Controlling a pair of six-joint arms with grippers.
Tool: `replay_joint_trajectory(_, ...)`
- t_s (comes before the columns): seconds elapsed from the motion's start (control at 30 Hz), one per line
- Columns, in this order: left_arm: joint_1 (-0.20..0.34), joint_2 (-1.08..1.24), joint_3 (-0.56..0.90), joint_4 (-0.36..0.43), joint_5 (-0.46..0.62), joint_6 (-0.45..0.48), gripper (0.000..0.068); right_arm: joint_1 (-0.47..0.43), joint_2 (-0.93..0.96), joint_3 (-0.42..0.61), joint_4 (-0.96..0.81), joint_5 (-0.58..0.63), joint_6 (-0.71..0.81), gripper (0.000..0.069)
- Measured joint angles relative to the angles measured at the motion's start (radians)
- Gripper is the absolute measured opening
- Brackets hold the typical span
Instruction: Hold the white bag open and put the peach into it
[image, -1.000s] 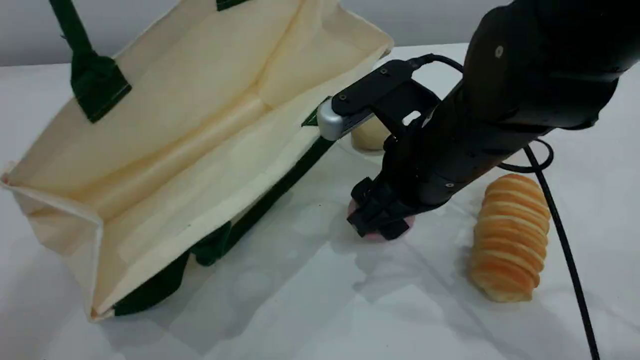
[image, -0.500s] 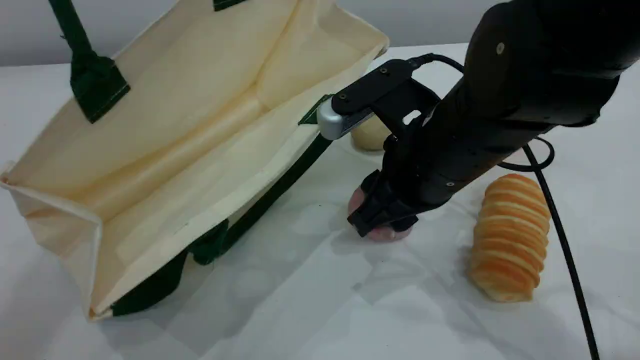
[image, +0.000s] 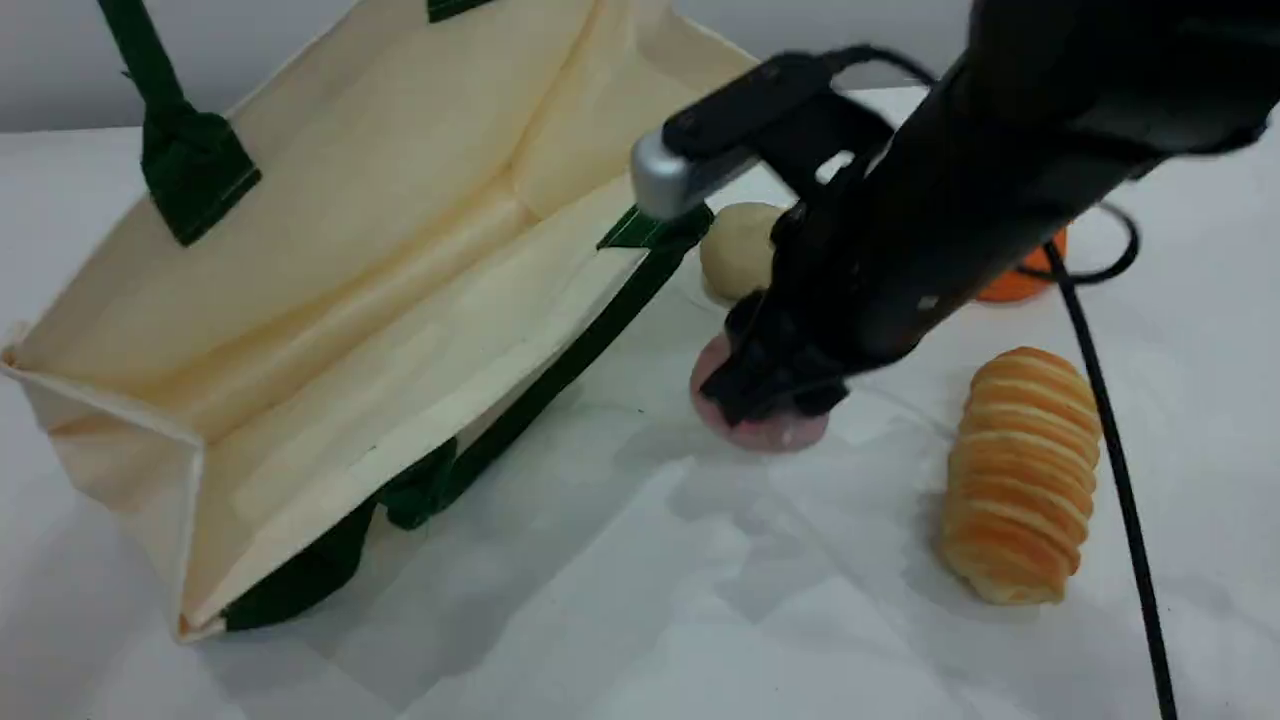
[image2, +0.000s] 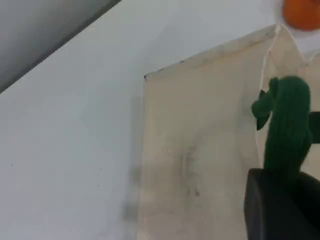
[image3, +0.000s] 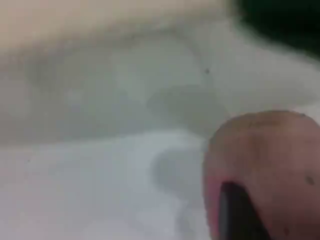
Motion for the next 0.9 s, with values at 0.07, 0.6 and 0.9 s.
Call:
replay_joint_trajectory(0.07, 0.0, 0.0, 0.0, 0.0, 0.0, -0.002, 0.0094, -0.038, -0.027, 0.0, -0.019, 0.04, 0.0, 0.0265)
replay_joint_trajectory(0.6, 0.0, 0.0, 0.0, -0.001, 0.0, -0.005, 0.0094, -0.237, -0.379, 0.0, -0.071, 0.215, 0.035, 0.0263)
replay_joint_trajectory(0.9, 0.0, 0.0, 0.0, -0.003, 0.0, -0.005, 0.0094, -0.237, -0.544, 0.0, -0.064, 0.293, 0.058, 0.0262)
